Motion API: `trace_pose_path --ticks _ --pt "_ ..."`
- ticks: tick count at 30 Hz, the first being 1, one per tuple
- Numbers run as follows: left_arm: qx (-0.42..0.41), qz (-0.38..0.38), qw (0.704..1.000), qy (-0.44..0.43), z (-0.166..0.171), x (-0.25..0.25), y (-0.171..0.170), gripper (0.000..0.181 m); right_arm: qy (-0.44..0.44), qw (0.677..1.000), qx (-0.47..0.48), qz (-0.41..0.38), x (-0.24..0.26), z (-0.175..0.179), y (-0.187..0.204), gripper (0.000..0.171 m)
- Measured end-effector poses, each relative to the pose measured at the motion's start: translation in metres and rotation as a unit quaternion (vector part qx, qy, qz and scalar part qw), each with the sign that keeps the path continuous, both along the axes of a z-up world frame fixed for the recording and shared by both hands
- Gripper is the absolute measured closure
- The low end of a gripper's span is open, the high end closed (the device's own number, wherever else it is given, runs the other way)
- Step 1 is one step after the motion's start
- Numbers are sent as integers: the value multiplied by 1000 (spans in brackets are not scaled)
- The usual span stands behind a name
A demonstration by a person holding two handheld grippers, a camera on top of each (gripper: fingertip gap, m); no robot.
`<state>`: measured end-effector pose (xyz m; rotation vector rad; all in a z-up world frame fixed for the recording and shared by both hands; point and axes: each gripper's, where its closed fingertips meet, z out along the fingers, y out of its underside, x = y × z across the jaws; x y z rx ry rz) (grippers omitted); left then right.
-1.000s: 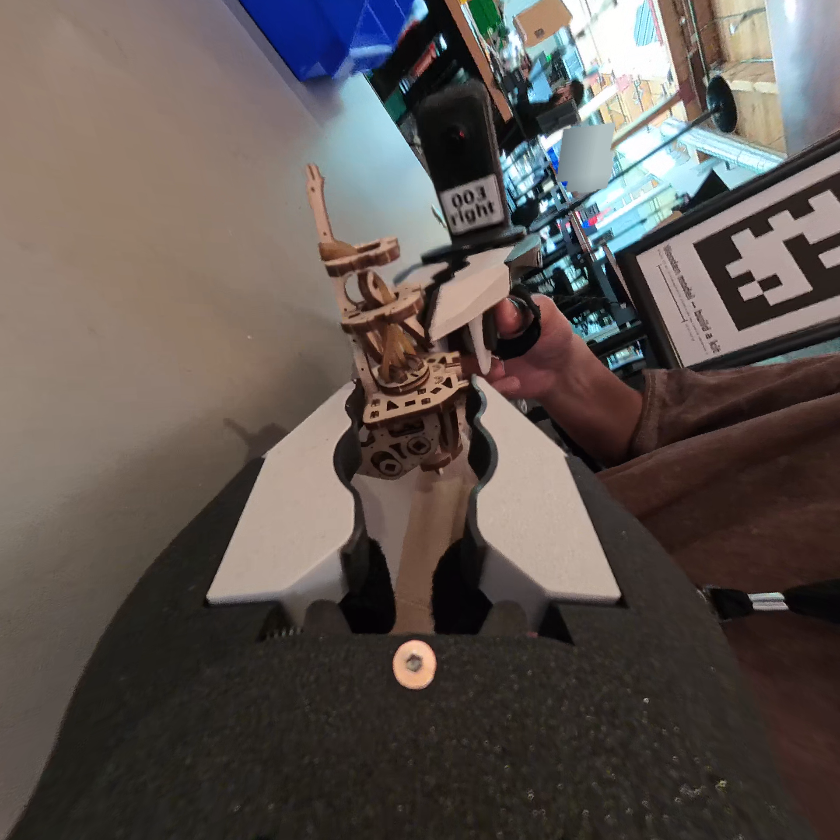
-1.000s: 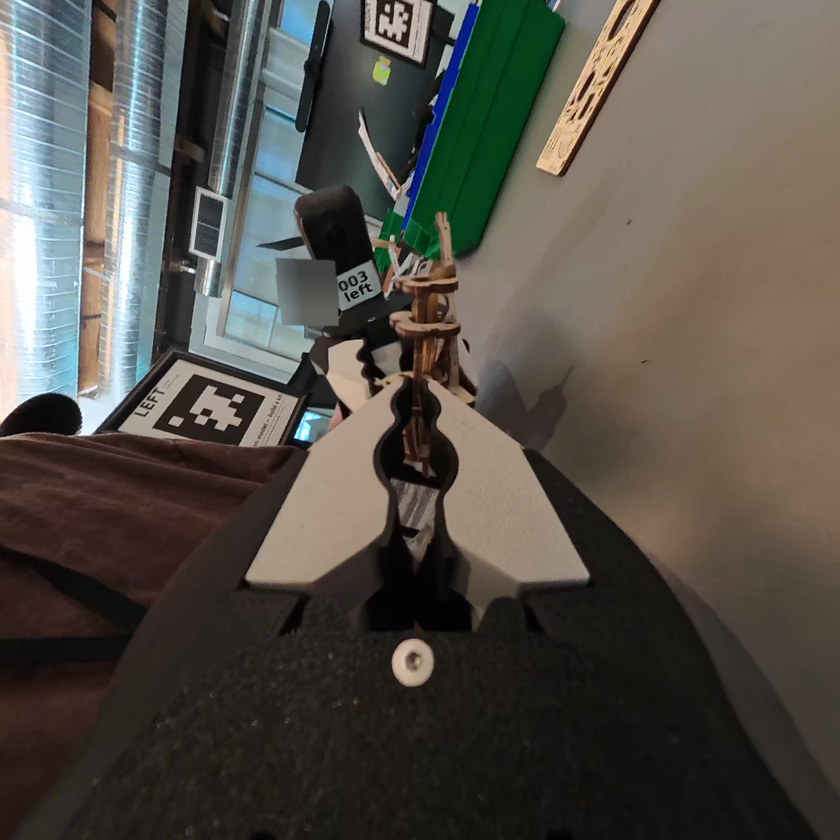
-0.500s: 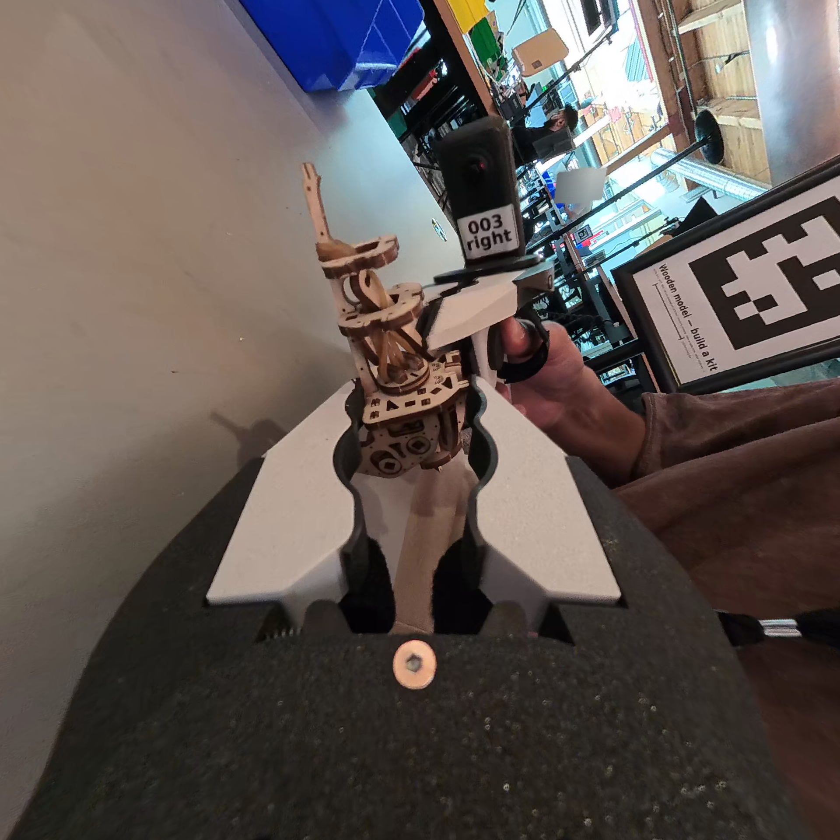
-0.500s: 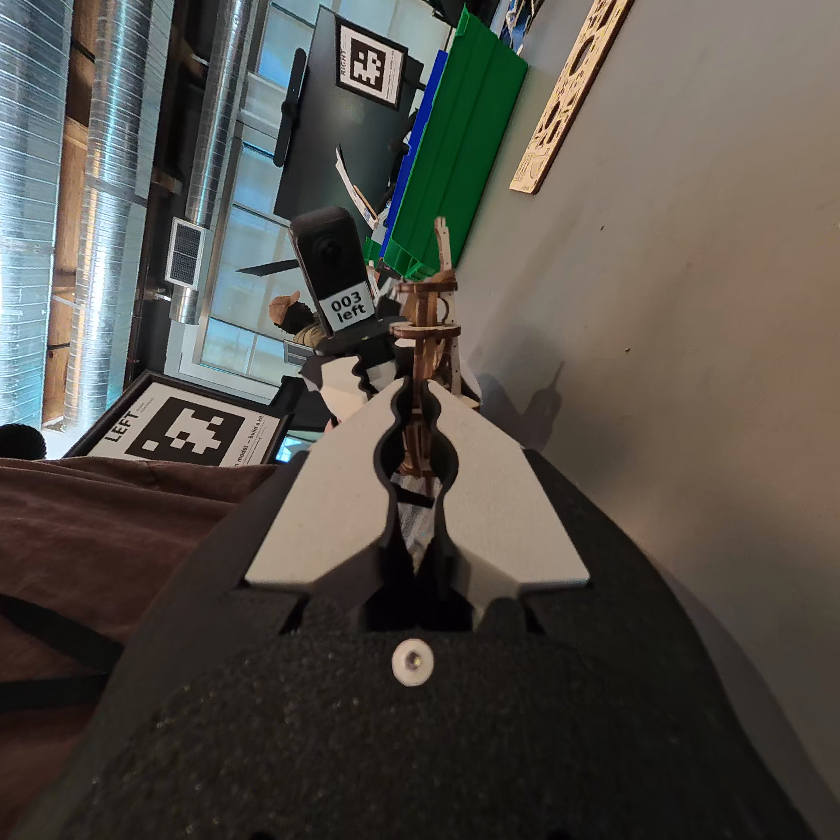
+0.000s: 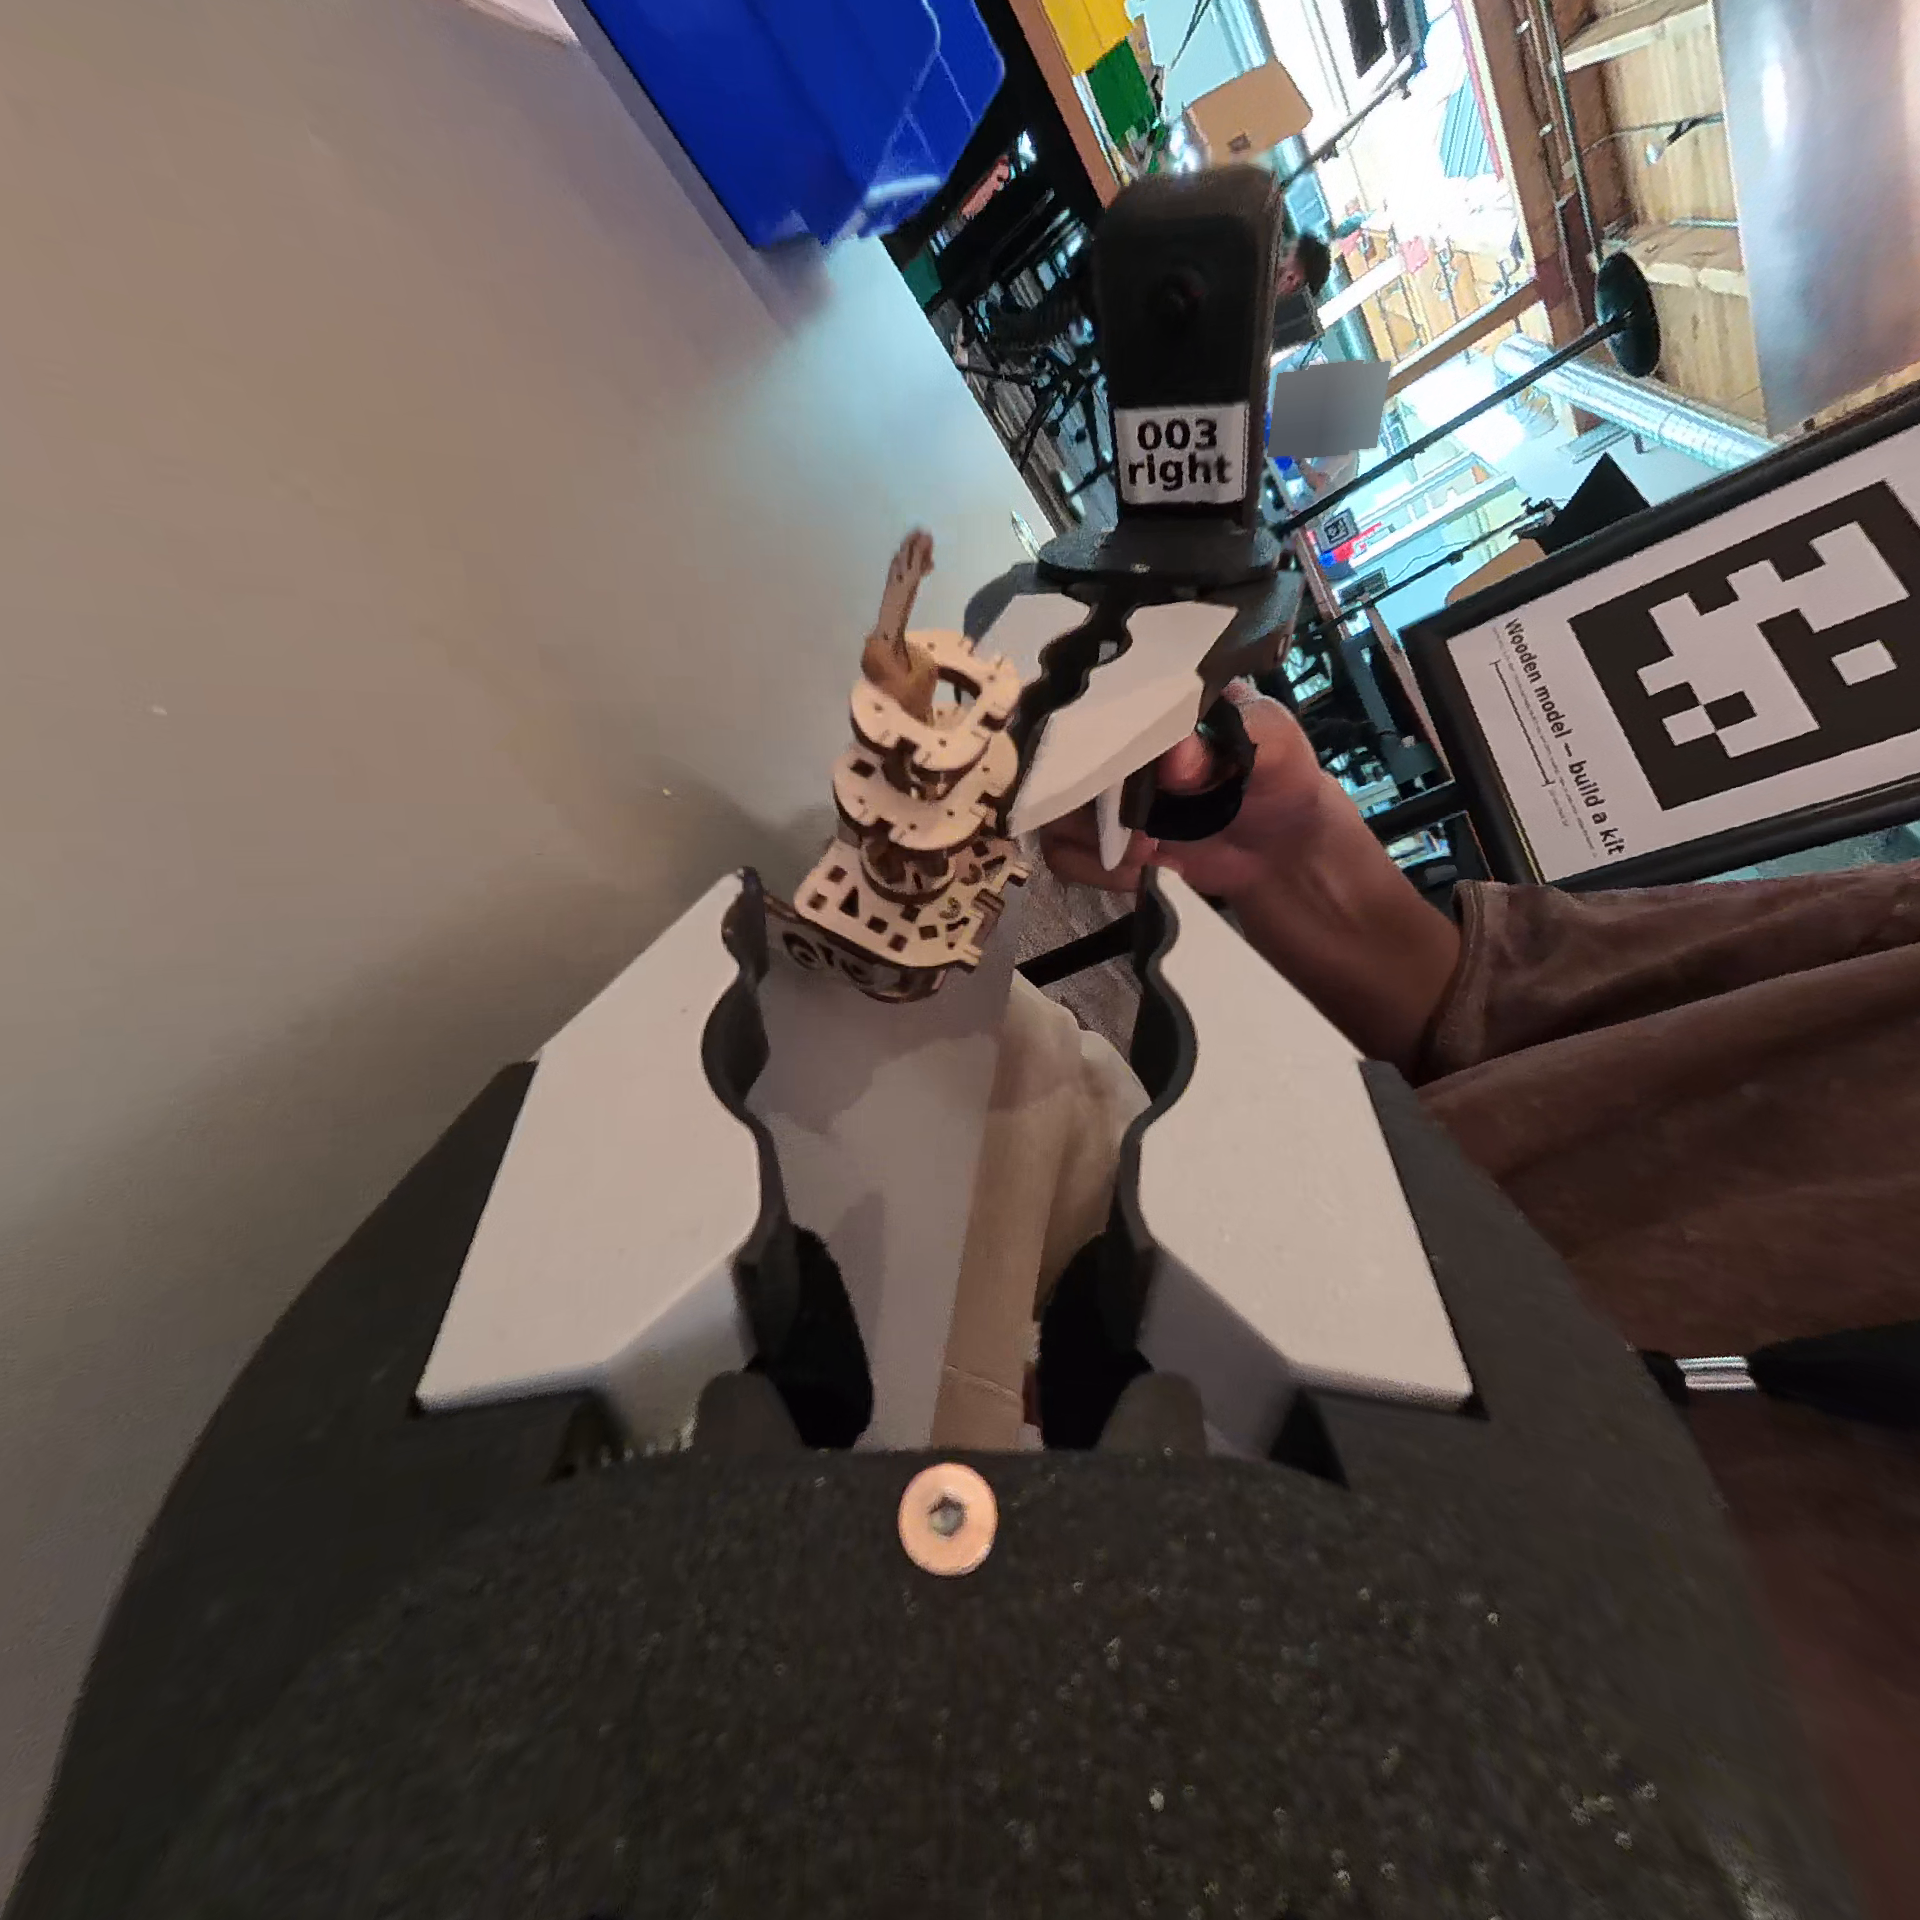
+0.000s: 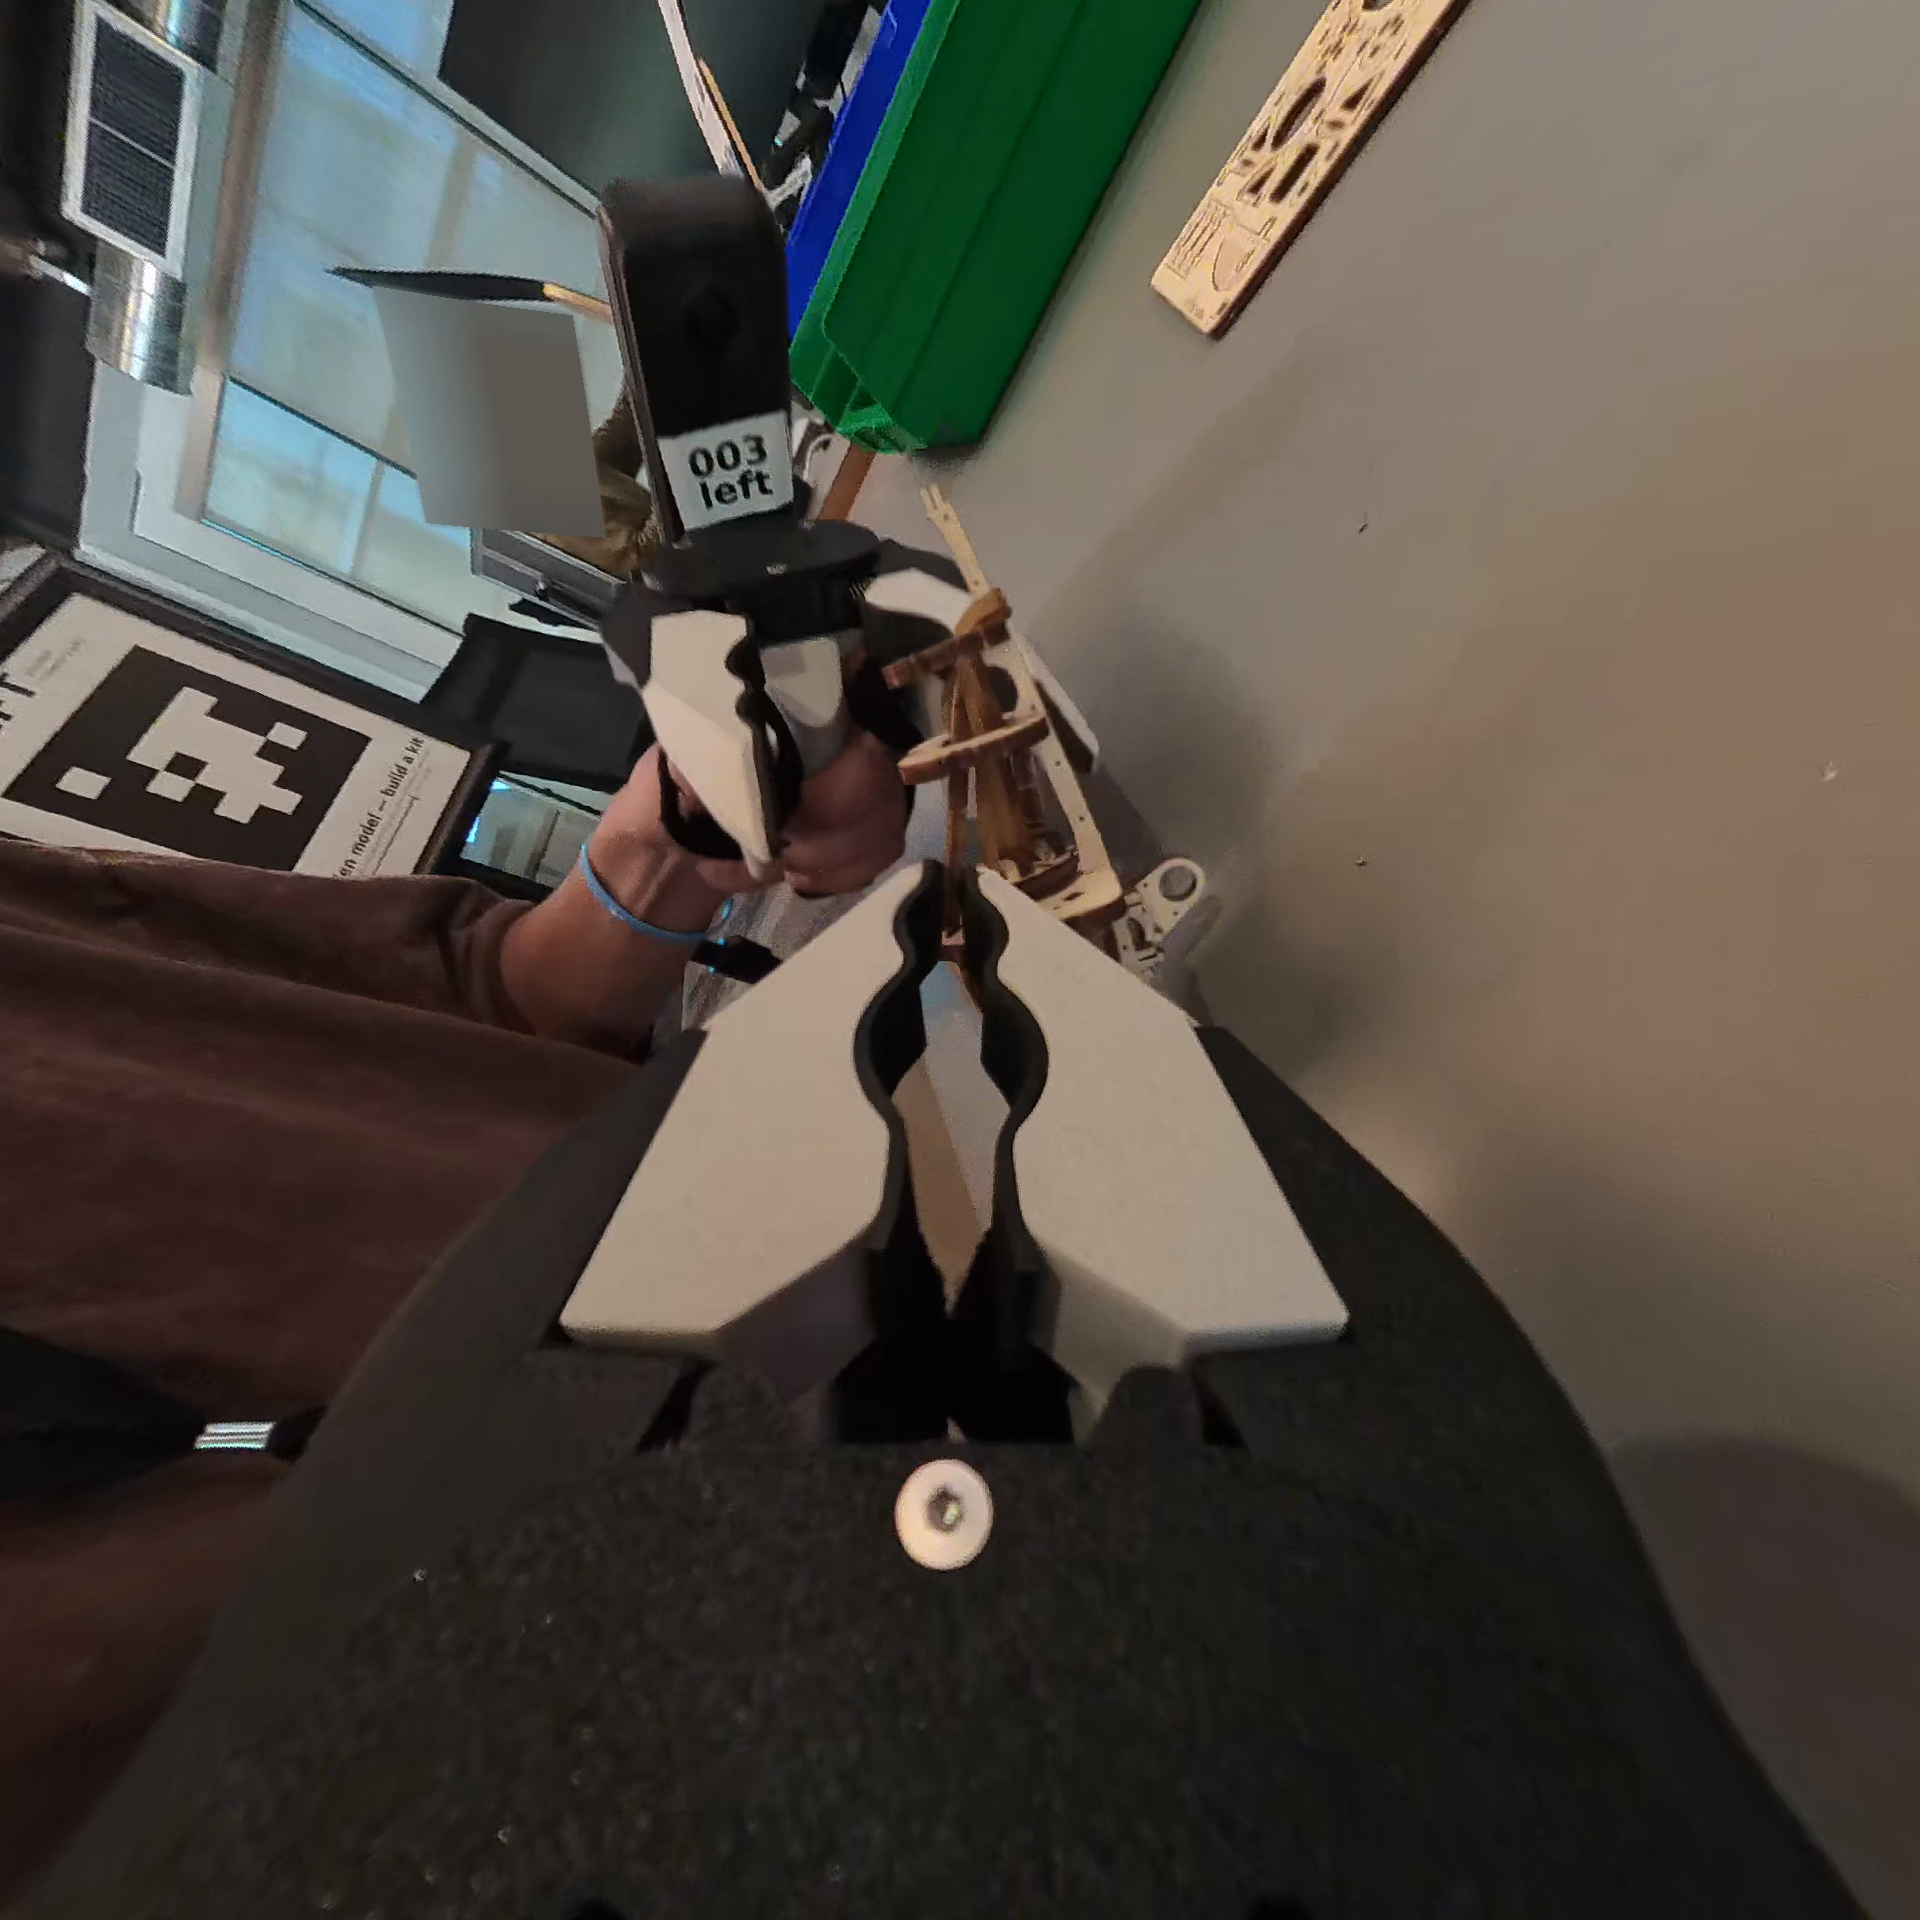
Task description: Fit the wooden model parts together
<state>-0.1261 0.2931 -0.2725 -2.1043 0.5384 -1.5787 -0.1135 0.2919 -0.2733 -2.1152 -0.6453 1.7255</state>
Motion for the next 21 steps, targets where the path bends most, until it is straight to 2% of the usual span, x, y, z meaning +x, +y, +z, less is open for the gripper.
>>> trace_pose_path --ticks 3,8,12,14,21 --pt "23 -10 1000 2 4 -6 7 117 -2 1000 0 15 -2 -2 0 169" --pt "60 -76 995 18 -6 1 3 122 5 999 -3 40 -7 -2 -4 169" --pt "57 -116 992 -12 -3 8 0 144 10 998 2 59 -10 -1 -6 169" --pt "61 -112 992 -5 -6 8 3 151 11 998 6 55 -9 -1 -3 169" --pt "-21 -64 997 -32 -11 7 14 152 -7 999 45 30 -8 -7 9 169"
